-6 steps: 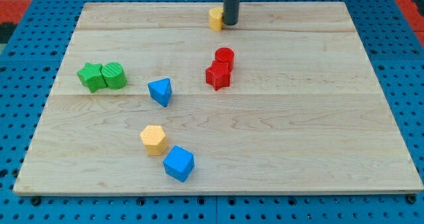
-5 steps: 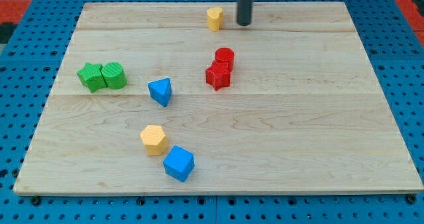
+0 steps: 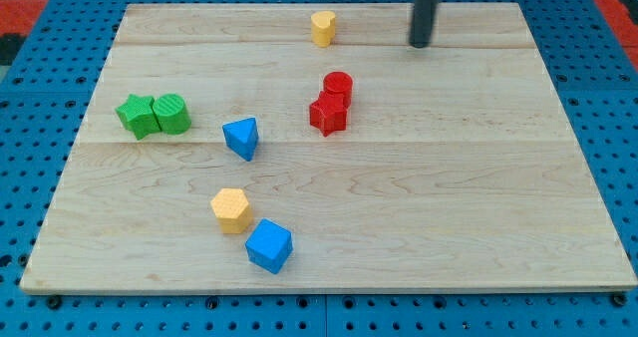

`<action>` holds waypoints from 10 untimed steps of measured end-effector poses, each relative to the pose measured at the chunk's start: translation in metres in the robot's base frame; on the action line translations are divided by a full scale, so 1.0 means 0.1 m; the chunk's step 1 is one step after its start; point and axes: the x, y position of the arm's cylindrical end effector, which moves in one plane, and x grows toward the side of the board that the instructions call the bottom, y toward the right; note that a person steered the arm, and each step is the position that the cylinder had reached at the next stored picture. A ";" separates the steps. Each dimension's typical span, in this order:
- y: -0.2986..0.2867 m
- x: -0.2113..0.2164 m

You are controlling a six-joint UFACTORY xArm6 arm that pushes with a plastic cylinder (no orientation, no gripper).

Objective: Move the yellow hexagon up a bit

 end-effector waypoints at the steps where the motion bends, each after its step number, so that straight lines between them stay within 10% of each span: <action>1: 0.11 0.55; 4: -0.58 3.30; 7: -3.22 3.13; 10: -2.19 2.35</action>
